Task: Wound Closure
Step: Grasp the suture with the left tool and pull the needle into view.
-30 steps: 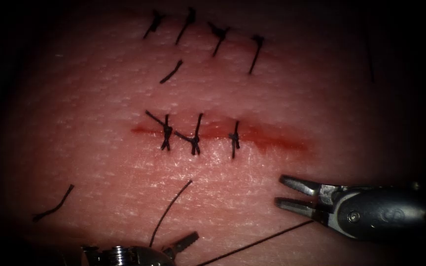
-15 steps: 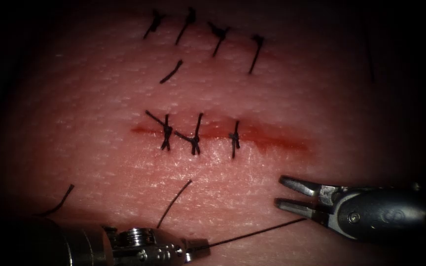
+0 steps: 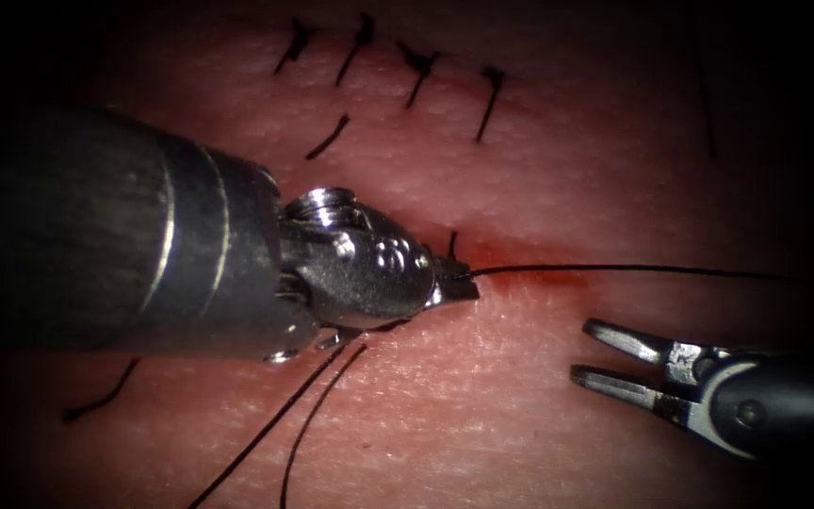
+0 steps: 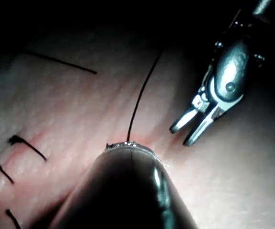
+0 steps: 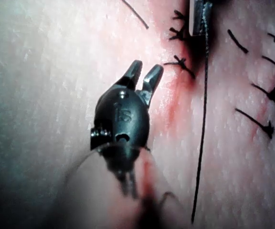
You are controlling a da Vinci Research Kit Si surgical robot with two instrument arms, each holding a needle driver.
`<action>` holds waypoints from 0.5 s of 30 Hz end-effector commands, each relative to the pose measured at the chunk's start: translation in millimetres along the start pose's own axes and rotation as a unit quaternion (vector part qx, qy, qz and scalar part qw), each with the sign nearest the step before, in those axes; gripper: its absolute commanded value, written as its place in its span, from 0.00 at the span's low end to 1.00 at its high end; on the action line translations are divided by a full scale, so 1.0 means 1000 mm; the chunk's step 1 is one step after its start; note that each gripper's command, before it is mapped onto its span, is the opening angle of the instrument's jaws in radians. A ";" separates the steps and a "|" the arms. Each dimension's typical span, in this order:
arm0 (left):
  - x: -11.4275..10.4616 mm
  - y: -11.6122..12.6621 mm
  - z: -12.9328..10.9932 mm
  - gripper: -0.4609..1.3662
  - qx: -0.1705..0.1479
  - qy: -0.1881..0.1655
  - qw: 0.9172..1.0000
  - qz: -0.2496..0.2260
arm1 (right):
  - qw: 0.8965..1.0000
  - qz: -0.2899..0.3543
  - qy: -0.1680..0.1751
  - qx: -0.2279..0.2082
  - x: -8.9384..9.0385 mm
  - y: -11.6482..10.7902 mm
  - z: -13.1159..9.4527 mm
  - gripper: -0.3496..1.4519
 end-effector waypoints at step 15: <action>0.0109 -0.0073 0.0057 0.06 0.019 0.057 0.998 0.030 | 1.000 -0.006 -0.014 0.009 -0.0010 -0.0009 0.0010 0.14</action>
